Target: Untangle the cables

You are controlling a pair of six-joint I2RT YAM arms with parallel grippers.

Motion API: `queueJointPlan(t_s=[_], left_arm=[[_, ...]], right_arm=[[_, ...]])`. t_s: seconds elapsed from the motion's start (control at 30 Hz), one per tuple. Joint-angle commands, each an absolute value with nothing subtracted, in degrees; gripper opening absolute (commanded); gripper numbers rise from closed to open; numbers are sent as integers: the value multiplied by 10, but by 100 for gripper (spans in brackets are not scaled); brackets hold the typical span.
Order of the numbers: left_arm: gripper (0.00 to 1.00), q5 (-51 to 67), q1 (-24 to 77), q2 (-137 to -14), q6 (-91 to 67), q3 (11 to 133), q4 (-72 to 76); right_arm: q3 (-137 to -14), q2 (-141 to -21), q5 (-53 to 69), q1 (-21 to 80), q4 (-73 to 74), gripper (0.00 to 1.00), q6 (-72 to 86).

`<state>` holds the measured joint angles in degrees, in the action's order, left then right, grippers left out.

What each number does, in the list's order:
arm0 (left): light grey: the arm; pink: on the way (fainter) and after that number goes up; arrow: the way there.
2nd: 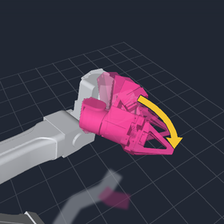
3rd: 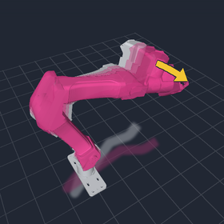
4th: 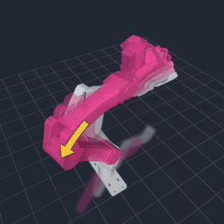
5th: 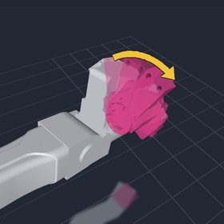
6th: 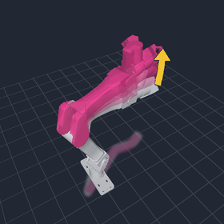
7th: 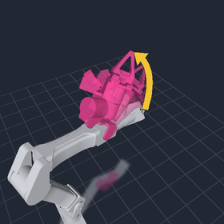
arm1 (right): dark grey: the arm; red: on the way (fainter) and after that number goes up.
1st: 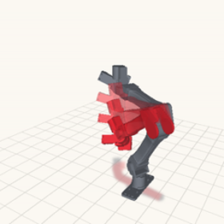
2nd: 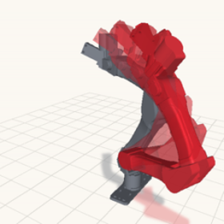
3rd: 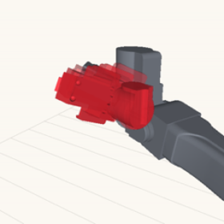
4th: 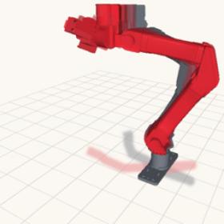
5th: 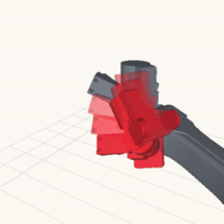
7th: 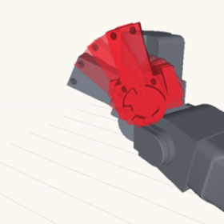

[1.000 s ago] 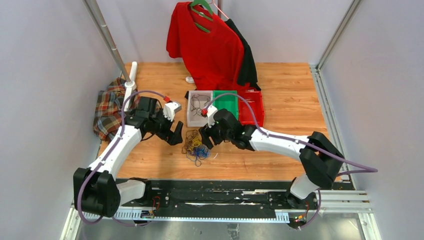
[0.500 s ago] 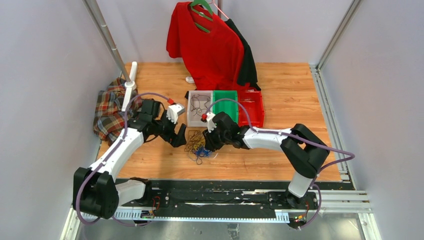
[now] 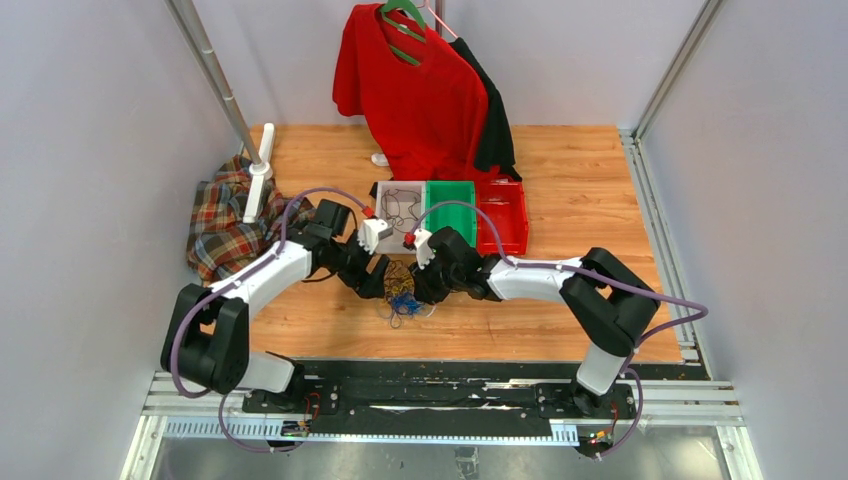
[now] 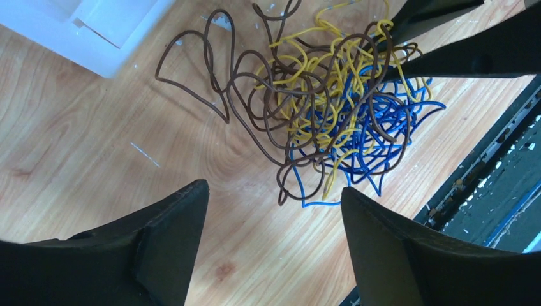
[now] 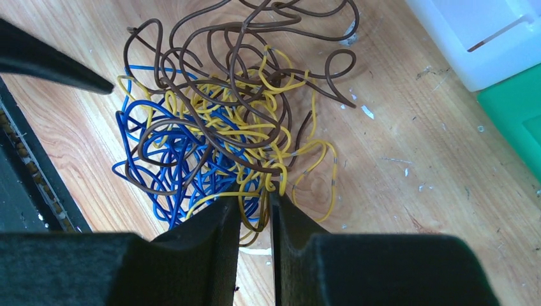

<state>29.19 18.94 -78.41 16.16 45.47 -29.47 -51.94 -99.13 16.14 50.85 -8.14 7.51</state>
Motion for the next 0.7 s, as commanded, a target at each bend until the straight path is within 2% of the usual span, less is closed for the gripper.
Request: queueJointPlan(t_s=[0.0, 0.17, 0.23, 0.47, 0.6, 0.67], left_arm=[[75, 315, 192, -801, 164, 482, -259], [53, 324, 192, -819, 160, 478, -232], [41, 323, 192, -826, 160, 477, -224], [36, 323, 192, -839, 164, 478, -225], [26, 334, 193, -842, 155, 475, -226], [18, 343, 193, -836, 159, 477, -242]], right_arm=[[-510, -978, 175, 507, -100, 21, 57], [-512, -963, 193, 504, -92, 20, 51], [-502, -956, 198, 503, -102, 20, 57], [-489, -958, 204, 498, -114, 19, 60], [-494, -966, 205, 493, -117, 13, 60], [-498, -964, 202, 491, -115, 11, 60]])
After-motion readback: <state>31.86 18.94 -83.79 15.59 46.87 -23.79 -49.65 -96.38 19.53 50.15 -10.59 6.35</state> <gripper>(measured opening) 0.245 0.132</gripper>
